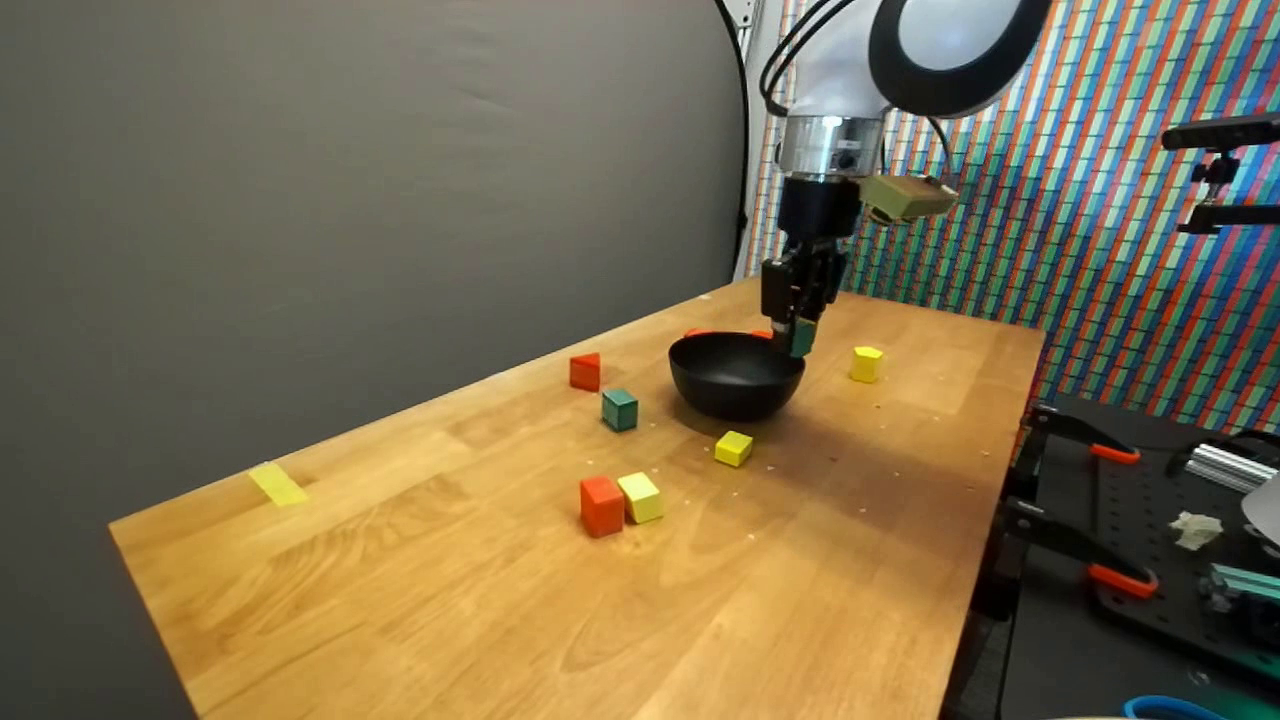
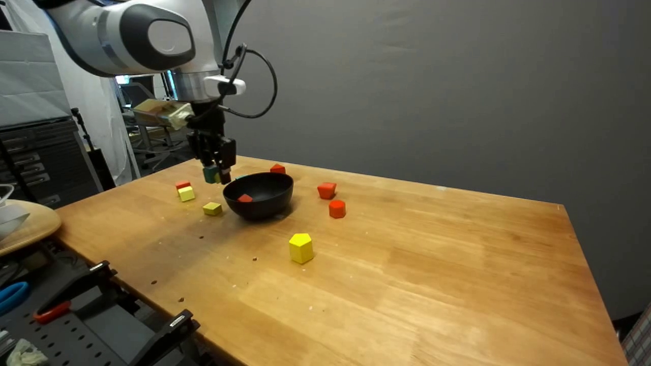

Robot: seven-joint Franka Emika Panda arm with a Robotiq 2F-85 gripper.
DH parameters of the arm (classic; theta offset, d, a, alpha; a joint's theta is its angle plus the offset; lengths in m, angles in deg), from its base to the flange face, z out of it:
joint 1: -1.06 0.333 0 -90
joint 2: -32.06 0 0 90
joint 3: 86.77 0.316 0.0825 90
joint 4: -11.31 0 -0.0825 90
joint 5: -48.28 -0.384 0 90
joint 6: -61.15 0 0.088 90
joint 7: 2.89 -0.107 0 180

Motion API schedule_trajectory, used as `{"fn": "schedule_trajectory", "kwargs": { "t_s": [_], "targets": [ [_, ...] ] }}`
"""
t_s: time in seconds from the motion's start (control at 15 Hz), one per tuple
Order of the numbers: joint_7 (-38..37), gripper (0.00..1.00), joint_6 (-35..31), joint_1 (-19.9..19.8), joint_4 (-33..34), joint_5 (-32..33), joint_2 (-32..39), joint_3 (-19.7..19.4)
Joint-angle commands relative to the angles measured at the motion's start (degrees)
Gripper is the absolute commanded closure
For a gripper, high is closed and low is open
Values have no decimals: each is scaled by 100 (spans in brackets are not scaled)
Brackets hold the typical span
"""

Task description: Remove all the blocks from the black bowl and place them on the table

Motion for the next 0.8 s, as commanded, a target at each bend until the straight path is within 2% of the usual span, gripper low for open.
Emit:
{"fn": "schedule_trajectory", "kwargs": {
  "t_s": [0.0, 0.07, 0.13, 0.2, 0.47, 0.73],
  "targets": [
    [565, 75, -590, -91, -1454, -1012, -1239, 238],
    [680, 75, -722, -41, -1797, -1297, -1480, 223],
    [857, 75, -779, 13, -1806, -1561, -1472, 176],
    [790, 75, -697, -42, -1302, -1484, -1032, 110],
    [766, 75, -754, -310, -1314, -1168, -768, -39],
    [1107, 75, -102, -637, -1297, -912, -288, -238]
  ]
}}
